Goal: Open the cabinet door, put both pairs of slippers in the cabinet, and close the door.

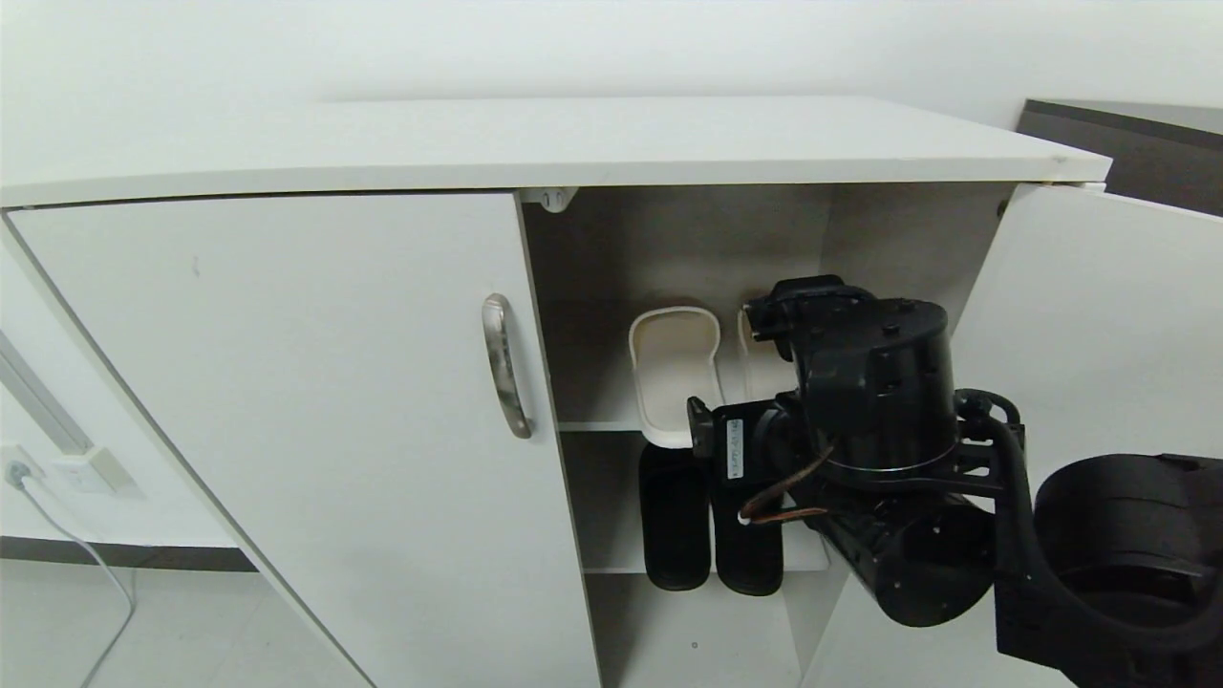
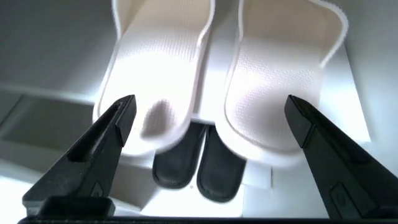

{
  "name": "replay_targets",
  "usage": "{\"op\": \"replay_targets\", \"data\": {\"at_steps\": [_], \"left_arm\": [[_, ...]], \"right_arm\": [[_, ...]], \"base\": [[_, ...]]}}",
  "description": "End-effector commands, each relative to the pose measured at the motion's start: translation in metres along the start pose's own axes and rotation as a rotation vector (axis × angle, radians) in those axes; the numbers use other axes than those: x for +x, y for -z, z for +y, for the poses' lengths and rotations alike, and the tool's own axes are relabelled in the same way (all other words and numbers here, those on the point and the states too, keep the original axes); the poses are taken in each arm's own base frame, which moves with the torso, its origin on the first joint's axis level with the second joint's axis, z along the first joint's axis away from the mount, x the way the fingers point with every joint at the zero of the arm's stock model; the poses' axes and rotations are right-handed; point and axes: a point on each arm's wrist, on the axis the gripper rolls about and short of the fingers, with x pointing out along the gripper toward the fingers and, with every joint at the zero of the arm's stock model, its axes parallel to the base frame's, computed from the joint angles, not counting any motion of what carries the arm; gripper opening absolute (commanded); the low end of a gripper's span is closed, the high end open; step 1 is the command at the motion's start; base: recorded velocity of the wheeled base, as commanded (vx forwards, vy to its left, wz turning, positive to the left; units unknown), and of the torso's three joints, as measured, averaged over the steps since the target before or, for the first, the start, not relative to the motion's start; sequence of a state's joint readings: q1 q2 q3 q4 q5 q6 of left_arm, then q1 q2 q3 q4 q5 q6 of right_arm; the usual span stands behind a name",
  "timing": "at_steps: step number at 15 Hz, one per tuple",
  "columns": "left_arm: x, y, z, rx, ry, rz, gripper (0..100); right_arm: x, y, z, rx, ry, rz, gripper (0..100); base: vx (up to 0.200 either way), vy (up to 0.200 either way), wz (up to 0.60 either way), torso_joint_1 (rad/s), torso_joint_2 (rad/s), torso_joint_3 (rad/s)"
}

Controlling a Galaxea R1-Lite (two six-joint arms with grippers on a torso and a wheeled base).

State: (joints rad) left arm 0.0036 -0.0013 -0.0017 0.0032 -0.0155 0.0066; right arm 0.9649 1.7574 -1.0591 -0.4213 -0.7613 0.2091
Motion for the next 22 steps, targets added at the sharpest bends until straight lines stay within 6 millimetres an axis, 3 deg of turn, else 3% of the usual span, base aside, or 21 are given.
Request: {"op": "replay_targets", "data": {"at_steps": [1,2,3,12,22], "left_arm": [[0.0,0.0,0.0,0.0,0.0,0.001,0],[0.0,0.0,0.0,0.001,0.0,0.001,0],[0.0,0.0,0.0,0.0,0.0,0.001,0],[0.0,0.0,0.0,0.001,0.0,0.001,0],[0.0,0.0,0.0,0.001,0.002,0.001,0]], "right_arm": [[-0.007,-0.002,0.0,0.005,-0.015,-0.007,100],[-0.009,-0.001,0.002,0.001,-0.024,-0.004,100],[-0.009,-0.001,0.002,0.003,-0.026,-0.004,0],[-0.006,0.008,0.01,-0.007,-0.038,0.002,0],[-0.005,0.015,0.01,-0.014,-0.036,0.003,0]], "base": [[0.0,0.0,0.0,0.0,0.0,0.0],[0.0,0.0,0.0,0.0,0.0,0.0],[0.0,0.0,0.0,0.0,0.0,0.0],[0.0,0.0,0.0,0.0,0.0,0.0],[-0.2,0.0,0.0,0.004,0.0,0.002]]}}
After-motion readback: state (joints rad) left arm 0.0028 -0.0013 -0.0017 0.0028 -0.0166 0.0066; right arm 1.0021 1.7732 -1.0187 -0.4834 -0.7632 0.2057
